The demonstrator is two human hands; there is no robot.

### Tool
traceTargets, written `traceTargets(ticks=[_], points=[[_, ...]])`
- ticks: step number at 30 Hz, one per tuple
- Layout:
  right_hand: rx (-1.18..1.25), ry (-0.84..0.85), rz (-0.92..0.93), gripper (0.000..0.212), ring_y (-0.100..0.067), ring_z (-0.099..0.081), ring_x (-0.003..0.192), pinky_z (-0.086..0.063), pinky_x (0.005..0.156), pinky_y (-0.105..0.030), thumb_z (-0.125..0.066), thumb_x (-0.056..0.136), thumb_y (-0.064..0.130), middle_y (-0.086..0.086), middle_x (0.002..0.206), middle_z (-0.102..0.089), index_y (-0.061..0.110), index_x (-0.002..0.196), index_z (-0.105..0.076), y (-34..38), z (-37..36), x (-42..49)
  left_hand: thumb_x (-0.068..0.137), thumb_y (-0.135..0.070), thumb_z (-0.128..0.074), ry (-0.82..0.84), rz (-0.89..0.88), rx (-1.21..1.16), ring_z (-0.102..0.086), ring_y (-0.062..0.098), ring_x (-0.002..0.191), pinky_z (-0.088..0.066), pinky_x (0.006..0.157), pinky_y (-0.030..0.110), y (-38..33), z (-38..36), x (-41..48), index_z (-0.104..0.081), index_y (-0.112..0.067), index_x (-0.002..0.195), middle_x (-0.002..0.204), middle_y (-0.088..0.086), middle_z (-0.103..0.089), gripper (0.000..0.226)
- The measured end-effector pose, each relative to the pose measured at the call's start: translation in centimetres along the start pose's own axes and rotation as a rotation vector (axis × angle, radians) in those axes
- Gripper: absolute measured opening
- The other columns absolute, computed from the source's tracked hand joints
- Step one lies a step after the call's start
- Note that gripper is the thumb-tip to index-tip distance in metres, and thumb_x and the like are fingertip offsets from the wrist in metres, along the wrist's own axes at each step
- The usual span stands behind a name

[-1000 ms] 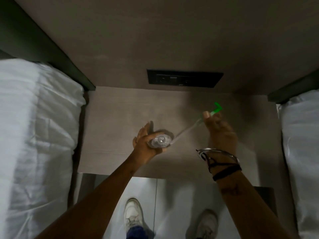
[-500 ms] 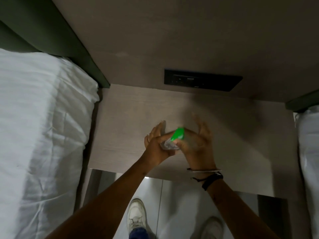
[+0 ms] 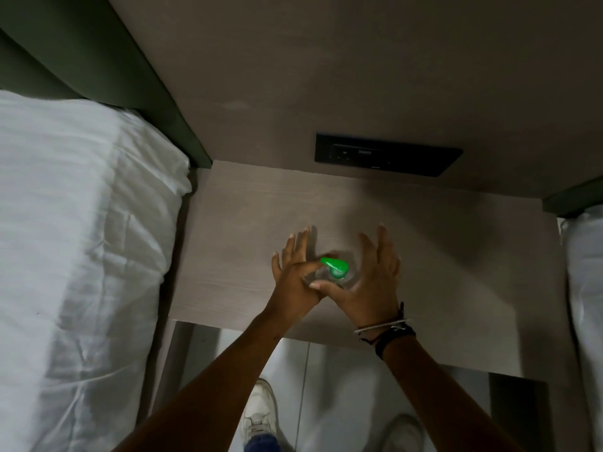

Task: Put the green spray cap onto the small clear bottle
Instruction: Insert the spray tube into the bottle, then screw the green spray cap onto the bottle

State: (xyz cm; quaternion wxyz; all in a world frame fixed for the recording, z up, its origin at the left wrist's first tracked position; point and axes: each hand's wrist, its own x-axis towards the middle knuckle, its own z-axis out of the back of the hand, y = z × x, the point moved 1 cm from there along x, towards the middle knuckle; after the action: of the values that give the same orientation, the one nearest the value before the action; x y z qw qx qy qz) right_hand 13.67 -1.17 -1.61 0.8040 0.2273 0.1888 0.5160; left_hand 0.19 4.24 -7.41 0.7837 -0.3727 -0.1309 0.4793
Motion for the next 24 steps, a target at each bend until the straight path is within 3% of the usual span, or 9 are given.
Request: traceTargets(ticks=[2, 4, 6, 9, 13, 17, 19, 21, 24], points=[[0.08, 0.032, 0.09, 0.065, -0.032, -0.021, 0.141, -0.025, 0.108, -0.065, -0.079, 0.063, 0.048, -0.011, 0.153, -0.027, 0.025, 0.12, -0.056, -0.5, 0.1, 0.2, 0.068, -0.044, -0.077, -0.007, 0.017, -0.003, 0.007, 0.014, 0.144, 0.008, 0.113, 0.048, 0.1, 0.0, 0.3, -0.069, -0.031, 0.101, 0.158, -0.007, -0.009, 0.037], [0.072, 0.012, 0.106, 0.04, -0.028, -0.025, 0.139, -0.029, 0.104, -0.062, -0.081, 0.063, 0.038, -0.005, 0.147, -0.04, 0.026, 0.099, -0.067, -0.6, 0.1, 0.4, 0.066, -0.047, -0.078, -0.006, 0.019, 0.004, 0.006, 0.014, 0.144, 0.008, 0.112, 0.046, 0.2, -0.1, 0.5, -0.068, -0.034, 0.103, 0.154, -0.014, -0.006, 0.041], [0.068, -0.038, 0.053, 0.05, -0.028, -0.03, 0.136, -0.03, 0.104, -0.061, -0.085, 0.053, 0.046, -0.006, 0.141, -0.046, 0.021, 0.091, -0.065, -0.3, -0.3, 0.7, 0.069, -0.048, -0.075, -0.006, -0.013, 0.037, 0.007, 0.017, 0.145, 0.008, 0.112, 0.048, 0.5, -0.1, 0.4, -0.061, -0.042, 0.114, 0.154, -0.014, -0.003, 0.047], [0.092, 0.011, 0.014, 0.084, -0.03, -0.02, 0.141, -0.022, 0.112, -0.059, -0.075, 0.048, 0.067, -0.011, 0.151, -0.029, 0.024, 0.117, -0.052, -0.3, -0.5, 0.6, 0.072, -0.045, -0.071, 0.007, -0.041, 0.023, 0.009, 0.018, 0.146, 0.011, 0.112, 0.048, 0.9, -0.1, 0.3, -0.045, -0.057, 0.123, 0.157, -0.012, -0.002, 0.058], [0.177, -0.038, 0.106, 0.043, -0.032, -0.03, 0.136, -0.031, 0.103, -0.063, -0.081, 0.058, 0.043, -0.009, 0.14, -0.047, 0.021, 0.09, -0.064, -0.7, -0.3, 0.7, 0.069, -0.053, -0.069, 0.002, -0.027, 0.003, 0.008, 0.017, 0.145, 0.01, 0.112, 0.047, 0.5, -0.2, 0.5, -0.031, -0.07, 0.116, 0.154, -0.015, -0.001, 0.063], [0.137, -0.008, 0.025, 0.079, -0.032, -0.033, 0.133, -0.033, 0.107, -0.058, -0.084, 0.045, 0.058, -0.012, 0.142, -0.04, 0.018, 0.107, -0.055, -0.3, -1.0, 1.1, 0.07, -0.052, -0.066, -0.009, -0.041, 0.032, 0.009, 0.016, 0.146, 0.011, 0.112, 0.044, 1.1, -0.4, 0.4, -0.036, -0.066, 0.119, 0.154, -0.017, 0.001, 0.06], [0.246, 0.044, 0.046, 0.069, -0.027, -0.022, 0.139, -0.027, 0.11, -0.059, -0.084, 0.055, 0.049, -0.006, 0.15, -0.03, 0.024, 0.113, -0.057, -0.6, -1.1, 1.0, 0.067, -0.053, -0.065, -0.008, -0.03, -0.018, 0.01, 0.014, 0.145, 0.013, 0.111, 0.041, 1.1, -0.6, 0.4, -0.038, -0.063, 0.122, 0.154, -0.018, 0.0, 0.062], [0.301, -0.017, 0.11, 0.048, -0.025, -0.024, 0.136, -0.029, 0.105, -0.065, -0.084, 0.06, 0.033, 0.004, 0.141, -0.035, 0.023, 0.101, -0.06, -0.9, -1.0, 0.7, 0.065, -0.054, -0.066, -0.027, -0.023, -0.058, 0.007, 0.014, 0.145, 0.012, 0.111, 0.041, 0.9, -0.6, 0.4, -0.043, -0.058, 0.122, 0.153, -0.018, -0.004, 0.062], [0.269, -0.108, 0.034, 0.065, -0.028, -0.042, 0.126, -0.038, 0.099, -0.06, -0.09, 0.046, 0.039, 0.002, 0.129, -0.048, 0.028, 0.095, -0.049, 0.1, -0.9, 0.9, 0.067, -0.045, -0.074, -0.031, -0.031, -0.026, 0.002, 0.02, 0.146, 0.006, 0.113, 0.049, 0.9, -0.5, 0.5, -0.045, -0.06, 0.116, 0.154, -0.013, -0.009, 0.059]])
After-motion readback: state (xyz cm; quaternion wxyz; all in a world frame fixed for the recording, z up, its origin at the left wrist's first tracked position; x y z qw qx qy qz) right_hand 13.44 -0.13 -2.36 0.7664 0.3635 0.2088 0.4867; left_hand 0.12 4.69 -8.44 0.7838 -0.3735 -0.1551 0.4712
